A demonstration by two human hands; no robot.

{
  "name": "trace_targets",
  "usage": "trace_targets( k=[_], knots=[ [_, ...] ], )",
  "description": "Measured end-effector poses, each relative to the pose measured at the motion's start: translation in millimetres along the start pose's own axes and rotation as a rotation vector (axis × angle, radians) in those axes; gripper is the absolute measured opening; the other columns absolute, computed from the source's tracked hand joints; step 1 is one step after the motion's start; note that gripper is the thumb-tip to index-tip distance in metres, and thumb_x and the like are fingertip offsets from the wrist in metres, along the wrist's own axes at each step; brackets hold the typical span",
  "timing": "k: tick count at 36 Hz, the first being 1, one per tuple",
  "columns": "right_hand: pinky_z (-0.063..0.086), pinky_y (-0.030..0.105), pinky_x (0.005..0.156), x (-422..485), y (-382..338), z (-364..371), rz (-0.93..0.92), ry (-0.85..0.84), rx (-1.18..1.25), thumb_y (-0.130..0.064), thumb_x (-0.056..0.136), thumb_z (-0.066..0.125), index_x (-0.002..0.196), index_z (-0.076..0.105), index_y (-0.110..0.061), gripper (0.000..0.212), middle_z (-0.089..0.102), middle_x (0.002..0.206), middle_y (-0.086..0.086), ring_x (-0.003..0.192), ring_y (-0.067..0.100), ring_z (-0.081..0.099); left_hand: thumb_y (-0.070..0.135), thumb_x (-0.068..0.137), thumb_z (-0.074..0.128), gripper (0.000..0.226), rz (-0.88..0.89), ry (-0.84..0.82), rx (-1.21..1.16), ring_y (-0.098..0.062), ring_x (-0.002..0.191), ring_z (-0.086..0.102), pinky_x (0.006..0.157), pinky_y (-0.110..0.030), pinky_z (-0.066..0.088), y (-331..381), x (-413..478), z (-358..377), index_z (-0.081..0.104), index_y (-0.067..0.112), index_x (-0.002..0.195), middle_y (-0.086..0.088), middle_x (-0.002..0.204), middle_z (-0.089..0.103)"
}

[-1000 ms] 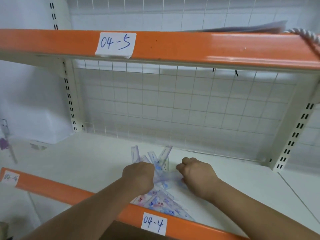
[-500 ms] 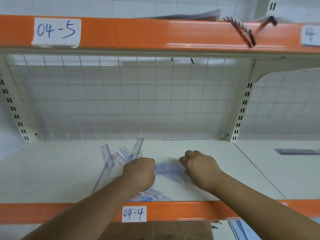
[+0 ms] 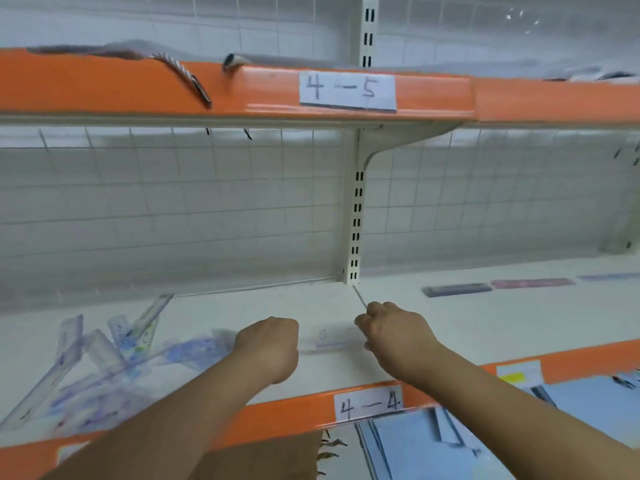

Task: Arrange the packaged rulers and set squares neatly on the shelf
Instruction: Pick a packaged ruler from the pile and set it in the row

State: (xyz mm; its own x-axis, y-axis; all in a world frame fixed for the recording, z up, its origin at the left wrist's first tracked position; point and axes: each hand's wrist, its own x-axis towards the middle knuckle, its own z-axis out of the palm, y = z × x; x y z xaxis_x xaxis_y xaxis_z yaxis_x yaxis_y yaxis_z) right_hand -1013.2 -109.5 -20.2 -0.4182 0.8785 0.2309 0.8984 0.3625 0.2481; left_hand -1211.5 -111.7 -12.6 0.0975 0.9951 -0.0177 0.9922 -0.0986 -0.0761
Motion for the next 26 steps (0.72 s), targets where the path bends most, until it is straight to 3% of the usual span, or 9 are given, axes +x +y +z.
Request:
trace_targets(
  k=[4, 8, 12, 16, 20, 24, 26],
  knots=[
    [0.024, 0.026, 0.050, -26.8, 51.6, 4.5, -0.001, -0.031, -0.009, -0.010, 0.091, 0.053, 0.116, 0.052, -0.013, 0.025, 0.051, 0.115, 0.005, 0.106, 0.025, 0.051, 0.017, 0.093, 0.046, 0.026, -0.006, 0.005, -0.043, -0.023, 0.108, 0.058, 0.071, -0.027, 0.039, 56.1, 7.5, 2.8, 0.057, 0.019, 0.117, -0.001, 0.120, 0.060],
    [0.032, 0.029, 0.060, -51.4, 96.7, 10.6, 0.002, -0.052, -0.015, -0.009, 0.092, 0.050, 0.114, 0.052, -0.011, 0.023, 0.051, 0.114, 0.006, 0.106, 0.026, 0.051, 0.018, 0.094, 0.045, 0.023, 0.004, -0.008, -0.097, -0.022, 0.103, 0.058, 0.069, -0.026, 0.038, 107.9, 9.2, 3.2, 0.057, 0.018, 0.113, -0.001, 0.115, 0.060],
    [0.020, 0.025, 0.048, -72.0, 135.2, 18.7, 0.005, -0.087, -0.016, -0.007, 0.091, 0.050, 0.113, 0.052, -0.010, 0.022, 0.051, 0.112, 0.006, 0.104, 0.025, 0.050, 0.019, 0.095, 0.045, 0.022, 0.012, -0.038, -0.129, -0.018, 0.089, 0.054, 0.068, -0.025, 0.038, 150.7, 10.4, 5.3, 0.058, 0.016, 0.112, 0.001, 0.101, 0.057],
    [0.025, 0.027, 0.052, -83.5, 168.1, 28.3, 0.021, -0.095, 0.000, -0.007, 0.089, 0.052, 0.111, 0.052, -0.012, 0.023, 0.051, 0.110, 0.005, 0.102, 0.024, 0.050, 0.019, 0.095, 0.045, 0.023, 0.027, -0.062, -0.121, -0.017, 0.085, 0.048, 0.069, -0.025, 0.038, 181.9, 16.4, 1.4, 0.058, 0.016, 0.114, -0.001, 0.103, 0.058],
    [0.023, 0.027, 0.050, -81.7, 193.7, 37.2, 0.048, -0.104, -0.003, -0.006, 0.089, 0.052, 0.109, 0.052, -0.012, 0.022, 0.050, 0.109, 0.005, 0.101, 0.024, 0.051, 0.014, 0.094, 0.045, 0.011, 0.031, -0.056, -0.112, -0.017, 0.082, 0.048, 0.063, -0.023, 0.036, 200.3, 30.8, -4.5, 0.051, 0.023, 0.097, 0.006, 0.077, 0.044],
    [0.019, 0.026, 0.046, -71.6, 210.9, 42.7, 0.060, -0.102, -0.013, -0.007, 0.089, 0.053, 0.109, 0.051, -0.013, 0.021, 0.050, 0.109, 0.004, 0.101, 0.024, 0.051, 0.015, 0.094, 0.044, 0.013, 0.041, -0.057, -0.089, -0.019, 0.083, 0.050, 0.068, -0.026, 0.039, 211.6, 50.4, -9.8, 0.055, 0.020, 0.100, -0.001, 0.095, 0.054],
    [0.026, 0.027, 0.050, -65.4, 217.9, 45.0, 0.064, -0.083, -0.008, -0.007, 0.089, 0.052, 0.109, 0.051, -0.013, 0.020, 0.050, 0.109, 0.004, 0.102, 0.024, 0.051, 0.015, 0.094, 0.044, 0.009, 0.051, -0.042, -0.083, -0.019, 0.082, 0.050, 0.067, -0.027, 0.039, 215.3, 63.0, -10.5, 0.051, 0.020, 0.094, 0.001, 0.094, 0.053]
  ],
)
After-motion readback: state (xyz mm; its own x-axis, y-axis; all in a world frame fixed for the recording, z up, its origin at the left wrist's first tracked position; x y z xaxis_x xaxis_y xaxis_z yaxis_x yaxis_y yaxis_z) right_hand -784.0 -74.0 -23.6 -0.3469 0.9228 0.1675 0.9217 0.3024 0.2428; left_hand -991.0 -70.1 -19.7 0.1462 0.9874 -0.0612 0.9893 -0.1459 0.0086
